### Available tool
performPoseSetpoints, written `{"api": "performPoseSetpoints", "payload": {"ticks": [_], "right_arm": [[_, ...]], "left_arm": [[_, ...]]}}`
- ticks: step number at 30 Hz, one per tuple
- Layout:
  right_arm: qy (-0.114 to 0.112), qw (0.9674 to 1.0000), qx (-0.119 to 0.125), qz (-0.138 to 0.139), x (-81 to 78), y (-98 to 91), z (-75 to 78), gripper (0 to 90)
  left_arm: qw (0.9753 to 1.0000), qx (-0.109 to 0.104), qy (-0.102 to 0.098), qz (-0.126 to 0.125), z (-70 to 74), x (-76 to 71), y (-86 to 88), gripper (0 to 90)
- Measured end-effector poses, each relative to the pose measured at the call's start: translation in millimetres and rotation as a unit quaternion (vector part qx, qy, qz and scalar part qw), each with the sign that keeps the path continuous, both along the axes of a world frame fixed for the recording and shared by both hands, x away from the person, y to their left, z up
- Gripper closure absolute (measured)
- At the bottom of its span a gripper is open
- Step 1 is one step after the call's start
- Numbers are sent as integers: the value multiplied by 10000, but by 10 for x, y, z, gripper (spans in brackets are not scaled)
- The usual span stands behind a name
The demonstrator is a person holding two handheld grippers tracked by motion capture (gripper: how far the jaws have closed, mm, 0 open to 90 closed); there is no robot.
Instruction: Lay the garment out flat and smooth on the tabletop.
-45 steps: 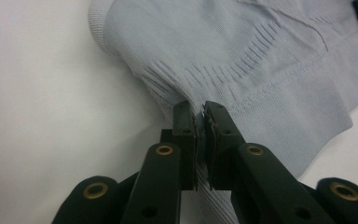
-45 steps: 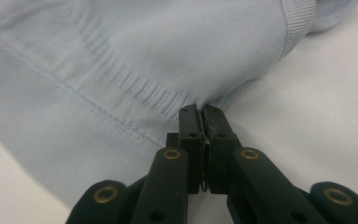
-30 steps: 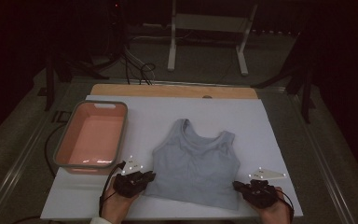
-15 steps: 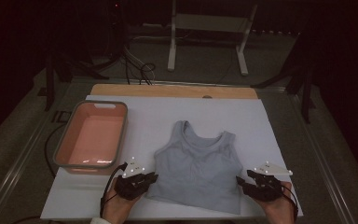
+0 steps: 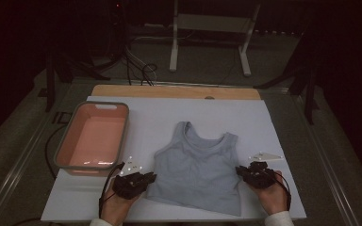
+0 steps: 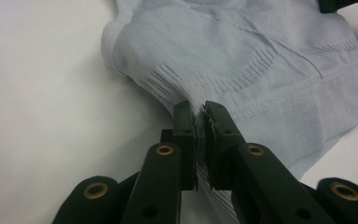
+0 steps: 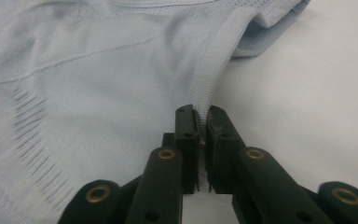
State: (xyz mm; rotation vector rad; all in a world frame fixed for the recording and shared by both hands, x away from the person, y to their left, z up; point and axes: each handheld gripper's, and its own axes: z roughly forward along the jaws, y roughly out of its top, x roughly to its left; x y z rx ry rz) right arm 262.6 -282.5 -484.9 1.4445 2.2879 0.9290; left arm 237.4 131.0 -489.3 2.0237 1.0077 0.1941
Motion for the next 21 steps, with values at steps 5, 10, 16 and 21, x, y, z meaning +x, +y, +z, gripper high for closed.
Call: {"api": "performPoseSetpoints", "payload": {"ticks": [5, 10, 16, 21], "right_arm": [[-30, 10000, -3, -18, -86, -63, 36, 857], [-49, 10000, -50, -54, -173, -123, 57, 857], [-60, 9998, -75, -145, -235, -223, 54, 857], [-65, 9994, -185, -299, -248, -313, 43, 857]], "left_arm": [[9999, -109, 79, -87, -2, -29, -32, 847], [9996, -118, 148, -197, -16, -70, -105, 847], [9988, -222, 220, -364, -18, -123, -183, 846], [9977, -227, 209, -604, -7, -201, -290, 839]]}}
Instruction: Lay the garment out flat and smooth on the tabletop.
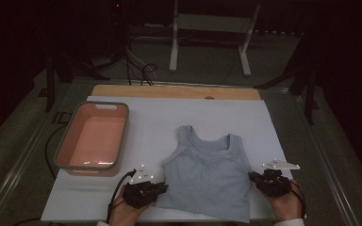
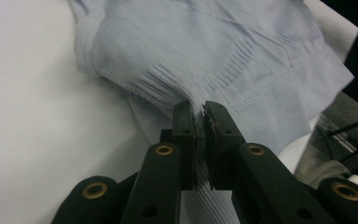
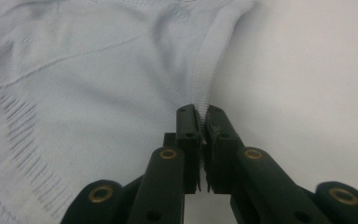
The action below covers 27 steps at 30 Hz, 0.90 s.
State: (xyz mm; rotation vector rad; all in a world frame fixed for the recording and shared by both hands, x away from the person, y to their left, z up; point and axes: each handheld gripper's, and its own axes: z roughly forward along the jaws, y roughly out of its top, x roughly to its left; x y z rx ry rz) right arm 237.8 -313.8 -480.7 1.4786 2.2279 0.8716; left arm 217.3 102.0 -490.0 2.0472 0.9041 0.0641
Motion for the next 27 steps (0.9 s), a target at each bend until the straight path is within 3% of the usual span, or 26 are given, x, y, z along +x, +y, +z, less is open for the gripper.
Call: {"api": "performPoseSetpoints", "payload": {"ticks": [2, 4, 7, 10, 17, 21, 27], "right_arm": [[-29, 10000, -15, -29, -12, -25, 6, 854], [-64, 9999, -58, -101, -17, -48, -5, 821], [-173, 9996, -106, -182, -10, -70, -21, 671], [-293, 9993, -26, -245, 5, -85, -7, 554], [-501, 9983, 105, -292, 28, -79, 22, 427], [-582, 9977, 116, -327, 32, -85, 18, 401], [-658, 9969, 140, -399, 31, -115, 20, 385]], "left_arm": [[10000, -2, -80, -30, 17, -13, -16, 790], [9998, -51, -187, 45, 50, -7, -16, 674], [9989, -92, -360, 291, 114, 40, 1, 525], [9977, -100, -453, 498, 155, 135, 28, 438], [9957, -87, -534, 751, 169, 433, -14, 402], [9956, -97, -439, 819, 142, 637, -111, 409], [9950, 211, -384, 895, 80, 814, -297, 408]]}}
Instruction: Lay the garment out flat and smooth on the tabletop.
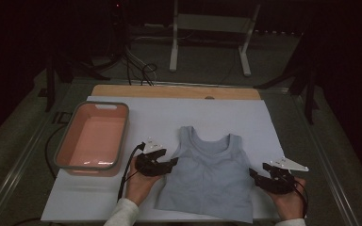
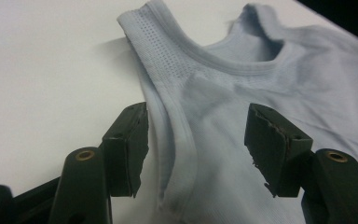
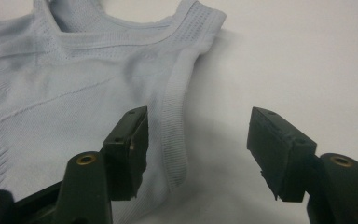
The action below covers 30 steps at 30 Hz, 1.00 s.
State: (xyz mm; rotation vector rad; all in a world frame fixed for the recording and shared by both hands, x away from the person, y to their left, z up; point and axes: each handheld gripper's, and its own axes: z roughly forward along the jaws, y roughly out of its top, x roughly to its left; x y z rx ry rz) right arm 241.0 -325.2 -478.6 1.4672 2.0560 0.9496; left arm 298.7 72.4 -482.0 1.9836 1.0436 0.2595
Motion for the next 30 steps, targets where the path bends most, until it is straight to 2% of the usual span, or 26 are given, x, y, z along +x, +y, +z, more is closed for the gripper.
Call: {"api": "performPoseSetpoints", "payload": {"ticks": [3, 10, 13, 15, 21, 22, 24, 27, 30], "right_arm": [[-16, 10000, 8, -7, 2, -1, 2, 384], [-38, 10000, -8, 22, 9, 16, 1, 381], [-18, 10000, -20, 23, 14, 18, -3, 381], [-13, 10000, -14, 28, 18, 23, -5, 381], [14, 10000, -7, 61, 30, 54, -12, 382], [26, 10000, -12, 93, 38, 74, -14, 384], [37, 9999, -14, 103, 43, 81, -16, 383], [104, 9998, -17, 149, 73, 112, -33, 384], [155, 9997, -22, 198, 113, 143, -50, 385]], "left_arm": [[9999, 116, 60, 10, -38, 46, -50, 408], [9988, 319, 349, 102, -160, 177, -105, 391], [9982, 299, 497, 163, -205, 226, -106, 410], [9981, 289, 507, 201, -222, 235, -122, 431], [9969, 438, 630, 177, -271, 240, -176, 553], [9967, 442, 657, 161, -278, 240, -178, 618], [9960, 501, 723, 146, -292, 242, -186, 635], [9950, 640, 760, 93, -316, 240, -196, 747], [9949, 638, 780, 61, -309, 243, -178, 812]]}}
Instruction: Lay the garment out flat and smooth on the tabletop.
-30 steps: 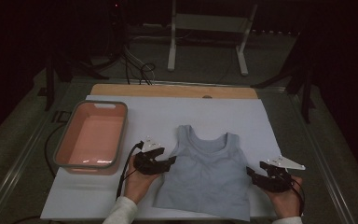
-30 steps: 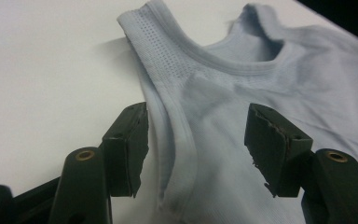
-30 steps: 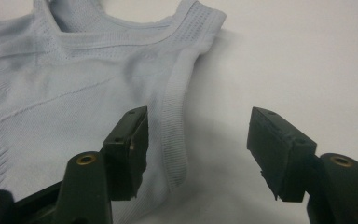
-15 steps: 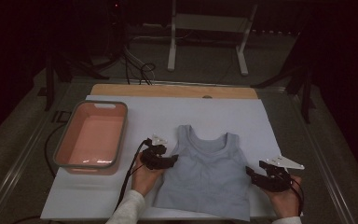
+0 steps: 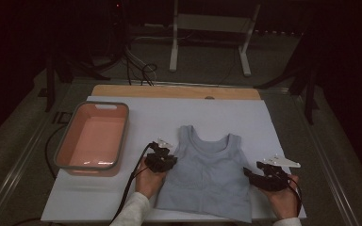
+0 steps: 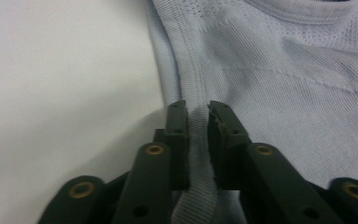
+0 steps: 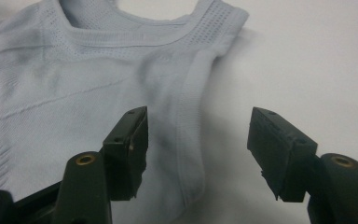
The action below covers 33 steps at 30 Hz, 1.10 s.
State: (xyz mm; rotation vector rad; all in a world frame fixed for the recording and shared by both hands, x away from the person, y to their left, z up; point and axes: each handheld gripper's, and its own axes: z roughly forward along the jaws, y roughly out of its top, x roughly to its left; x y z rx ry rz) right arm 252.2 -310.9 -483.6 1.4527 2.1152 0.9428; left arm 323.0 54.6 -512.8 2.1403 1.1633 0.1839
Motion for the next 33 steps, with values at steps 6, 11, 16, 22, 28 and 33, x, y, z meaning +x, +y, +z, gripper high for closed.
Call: {"api": "performPoseSetpoints", "payload": {"ticks": [6, 11, 16, 22, 28, 33], "right_arm": [[139, 9998, -27, 107, 67, 52, -41, 430], [298, 9992, -44, 247, 118, 77, -67, 606], [312, 9987, -228, 346, 181, 121, -53, 852], [166, 9985, -423, 308, 240, 124, -14, 870], [-94, 9979, -633, 100, 248, 89, 21, 874], [-183, 9978, -636, -90, 253, 31, 30, 874]], "left_arm": [[10000, -12, -66, 36, 20, -19, 41, 876], [9998, -112, -78, 129, 34, -28, 130, 880], [9998, -148, -55, 157, 48, -59, 187, 880], [9996, -253, -20, 113, 30, -95, 166, 879], [9987, -505, 29, 74, 43, -146, 132, 877], [9980, -636, 17, -14, 71, -183, 83, 872]]}}
